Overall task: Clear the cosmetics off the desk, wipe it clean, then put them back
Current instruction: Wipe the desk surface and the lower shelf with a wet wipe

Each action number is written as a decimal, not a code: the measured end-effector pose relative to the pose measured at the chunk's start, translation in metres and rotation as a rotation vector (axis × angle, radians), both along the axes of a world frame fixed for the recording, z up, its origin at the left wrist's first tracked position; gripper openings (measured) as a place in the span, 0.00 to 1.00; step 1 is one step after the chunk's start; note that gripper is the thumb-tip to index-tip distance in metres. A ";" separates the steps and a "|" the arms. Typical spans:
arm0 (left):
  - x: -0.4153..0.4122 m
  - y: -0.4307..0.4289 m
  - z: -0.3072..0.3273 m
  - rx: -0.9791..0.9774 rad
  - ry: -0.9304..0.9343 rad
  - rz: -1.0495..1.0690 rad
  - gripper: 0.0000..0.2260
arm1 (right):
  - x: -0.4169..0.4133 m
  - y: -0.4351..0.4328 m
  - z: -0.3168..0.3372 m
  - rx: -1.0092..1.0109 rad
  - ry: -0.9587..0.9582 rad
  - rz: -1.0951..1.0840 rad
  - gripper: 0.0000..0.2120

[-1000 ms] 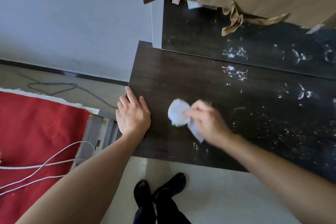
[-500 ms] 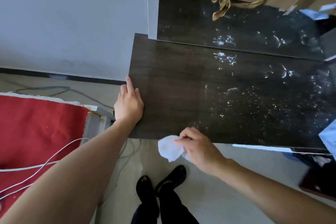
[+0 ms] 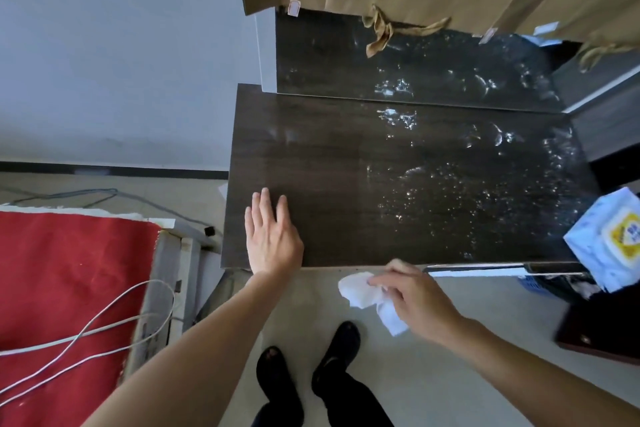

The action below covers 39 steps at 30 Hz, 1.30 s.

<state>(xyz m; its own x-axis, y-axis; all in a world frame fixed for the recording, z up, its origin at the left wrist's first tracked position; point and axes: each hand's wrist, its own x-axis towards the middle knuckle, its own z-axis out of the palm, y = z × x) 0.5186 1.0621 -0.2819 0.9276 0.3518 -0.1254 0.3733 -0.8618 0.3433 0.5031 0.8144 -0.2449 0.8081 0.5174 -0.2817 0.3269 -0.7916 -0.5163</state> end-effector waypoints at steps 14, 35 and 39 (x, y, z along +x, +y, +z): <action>0.018 -0.032 -0.020 0.099 -0.080 0.188 0.21 | 0.299 0.078 -0.011 -0.121 -0.546 -0.022 0.14; 0.021 -0.035 -0.016 0.118 -0.121 0.249 0.18 | 0.277 0.049 -0.007 0.171 -0.277 0.077 0.12; 0.021 -0.035 -0.019 0.126 -0.131 0.244 0.18 | 0.317 0.074 -0.029 -0.001 -0.521 -0.014 0.13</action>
<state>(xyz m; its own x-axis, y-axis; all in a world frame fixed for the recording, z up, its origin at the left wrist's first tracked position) 0.5394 1.0274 -0.3005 0.8193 0.5713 0.0486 0.5339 -0.7911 0.2986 0.8206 0.8885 -0.2737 0.8477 0.5059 0.1595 0.5301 -0.7979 -0.2869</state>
